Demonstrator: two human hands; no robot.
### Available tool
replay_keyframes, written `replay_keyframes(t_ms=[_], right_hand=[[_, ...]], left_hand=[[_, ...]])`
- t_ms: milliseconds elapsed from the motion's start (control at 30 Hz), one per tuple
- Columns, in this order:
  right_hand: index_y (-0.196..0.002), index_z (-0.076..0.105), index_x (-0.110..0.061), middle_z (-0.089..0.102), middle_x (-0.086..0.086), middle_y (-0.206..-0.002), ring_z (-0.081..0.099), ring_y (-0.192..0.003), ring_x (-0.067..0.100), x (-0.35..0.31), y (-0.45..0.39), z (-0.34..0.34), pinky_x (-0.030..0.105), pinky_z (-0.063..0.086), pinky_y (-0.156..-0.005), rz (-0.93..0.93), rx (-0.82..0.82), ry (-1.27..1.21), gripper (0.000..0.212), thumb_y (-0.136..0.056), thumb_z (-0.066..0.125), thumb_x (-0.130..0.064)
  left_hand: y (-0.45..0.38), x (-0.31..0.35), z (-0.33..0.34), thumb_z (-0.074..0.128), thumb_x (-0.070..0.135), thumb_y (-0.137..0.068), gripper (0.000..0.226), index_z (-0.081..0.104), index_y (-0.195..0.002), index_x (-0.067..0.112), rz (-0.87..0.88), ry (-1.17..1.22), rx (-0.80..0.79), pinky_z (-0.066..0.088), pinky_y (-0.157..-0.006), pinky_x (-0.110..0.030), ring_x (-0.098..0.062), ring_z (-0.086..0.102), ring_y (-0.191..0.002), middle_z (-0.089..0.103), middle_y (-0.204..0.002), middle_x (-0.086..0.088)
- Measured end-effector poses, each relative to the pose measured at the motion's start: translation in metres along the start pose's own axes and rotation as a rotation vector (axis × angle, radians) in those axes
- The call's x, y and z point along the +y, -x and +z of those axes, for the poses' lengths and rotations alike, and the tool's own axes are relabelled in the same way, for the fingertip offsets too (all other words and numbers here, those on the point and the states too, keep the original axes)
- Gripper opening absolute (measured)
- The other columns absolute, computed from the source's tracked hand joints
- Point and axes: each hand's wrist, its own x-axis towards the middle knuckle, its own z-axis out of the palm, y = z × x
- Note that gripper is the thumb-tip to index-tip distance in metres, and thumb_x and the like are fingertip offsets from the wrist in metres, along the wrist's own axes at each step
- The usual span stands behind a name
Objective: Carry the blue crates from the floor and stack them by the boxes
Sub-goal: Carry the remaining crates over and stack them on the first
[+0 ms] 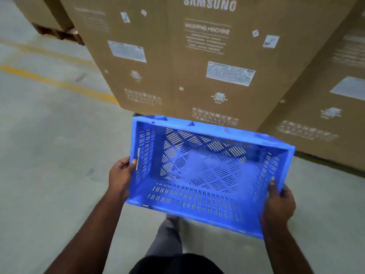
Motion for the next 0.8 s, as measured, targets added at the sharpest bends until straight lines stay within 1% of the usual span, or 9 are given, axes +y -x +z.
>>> replay_keyframes(t_ms=[100, 200, 267, 333, 433, 567, 700, 767, 800], right_hand=[[-0.089, 0.067, -0.021, 0.062, 0.000, -0.081, 0.053, -0.074, 0.010, 0.015, -0.045, 0.063, 0.041, 0.046, -0.072, 0.036, 0.098, 0.011, 0.029, -0.076, 0.069, -0.047], [-0.103, 0.067, -0.012, 0.062, 0.008, -0.089, 0.053, -0.075, 0.011, 0.051, -0.102, 0.127, 0.039, 0.046, -0.072, 0.054, 0.148, 0.042, 0.032, -0.083, 0.068, -0.038], [-0.107, 0.065, -0.005, 0.062, 0.011, -0.093, 0.054, -0.079, 0.016, 0.089, -0.140, 0.165, 0.039, 0.046, -0.073, 0.071, 0.151, 0.085, 0.033, -0.087, 0.065, -0.031], [-0.107, 0.064, -0.004, 0.064, 0.013, -0.093, 0.055, -0.082, 0.018, 0.140, -0.178, 0.196, 0.040, 0.046, -0.072, 0.077, 0.168, 0.163, 0.033, -0.090, 0.063, -0.032], [-0.103, 0.064, -0.003, 0.065, 0.015, -0.090, 0.057, -0.081, 0.020, 0.213, -0.231, 0.230, 0.034, 0.043, -0.067, 0.121, 0.194, 0.247, 0.031, -0.093, 0.061, -0.032], [-0.091, 0.062, -0.009, 0.063, 0.012, -0.084, 0.059, -0.078, 0.023, 0.279, -0.287, 0.259, 0.044, 0.048, -0.069, 0.156, 0.239, 0.335, 0.023, -0.092, 0.060, -0.033], [-0.090, 0.065, -0.015, 0.062, 0.005, -0.080, 0.057, -0.076, 0.020, 0.333, -0.341, 0.270, 0.048, 0.052, -0.072, 0.208, 0.232, 0.340, 0.030, -0.082, 0.058, -0.042], [-0.086, 0.064, -0.017, 0.061, -0.002, -0.077, 0.056, -0.077, 0.020, 0.352, -0.358, 0.271, 0.043, 0.051, -0.072, 0.199, 0.172, 0.350, 0.026, -0.079, 0.057, -0.041], [-0.094, 0.066, -0.016, 0.064, -0.002, -0.084, 0.058, -0.083, 0.020, 0.357, -0.362, 0.273, 0.037, 0.050, -0.076, 0.191, 0.128, 0.366, 0.024, -0.083, 0.058, -0.035]], left_hand=[[-0.095, 0.001, 0.055, 0.064, 0.010, -0.094, 0.007, 0.069, -0.098, 0.013, -0.037, -0.104, -0.087, 0.057, -0.068, -0.031, -0.006, 0.067, -0.061, 0.075, -0.075, 0.006], [-0.196, -0.027, 0.110, 0.067, 0.010, -0.093, 0.009, 0.066, -0.085, 0.016, -0.040, -0.245, -0.117, 0.057, -0.063, -0.028, -0.010, 0.067, -0.064, 0.074, -0.076, 0.004], [-0.258, -0.060, 0.141, 0.067, 0.011, -0.093, 0.004, 0.066, -0.088, 0.012, -0.047, -0.345, -0.121, 0.054, -0.059, -0.026, -0.018, 0.065, -0.071, 0.072, -0.078, 0.001], [-0.314, -0.103, 0.167, 0.065, 0.012, -0.094, 0.009, 0.064, -0.097, 0.004, -0.048, -0.442, -0.135, 0.052, -0.057, -0.025, -0.021, 0.062, -0.075, 0.070, -0.083, -0.005], [-0.386, -0.166, 0.201, 0.066, 0.018, -0.092, 0.008, 0.063, -0.098, 0.012, 0.022, -0.594, -0.184, 0.052, -0.063, -0.030, -0.025, 0.065, -0.079, 0.071, -0.095, -0.005], [-0.448, -0.223, 0.242, 0.068, 0.022, -0.089, 0.007, 0.063, -0.094, 0.023, 0.117, -0.717, -0.235, 0.054, -0.072, -0.034, -0.023, 0.066, -0.083, 0.071, -0.103, -0.003], [-0.493, -0.260, 0.276, 0.068, 0.037, -0.082, 0.011, 0.061, -0.085, 0.029, 0.177, -0.705, -0.293, 0.057, -0.082, -0.050, -0.021, 0.067, -0.081, 0.072, -0.097, -0.007], [-0.508, -0.267, 0.291, 0.066, 0.041, -0.079, 0.025, 0.063, -0.098, 0.026, 0.209, -0.769, -0.301, 0.056, -0.083, -0.052, -0.023, 0.068, -0.086, 0.072, -0.103, -0.009], [-0.508, -0.266, 0.297, 0.065, 0.039, -0.079, 0.034, 0.062, -0.110, 0.024, 0.236, -0.870, -0.329, 0.055, -0.087, -0.048, -0.026, 0.068, -0.093, 0.070, -0.110, -0.009]])
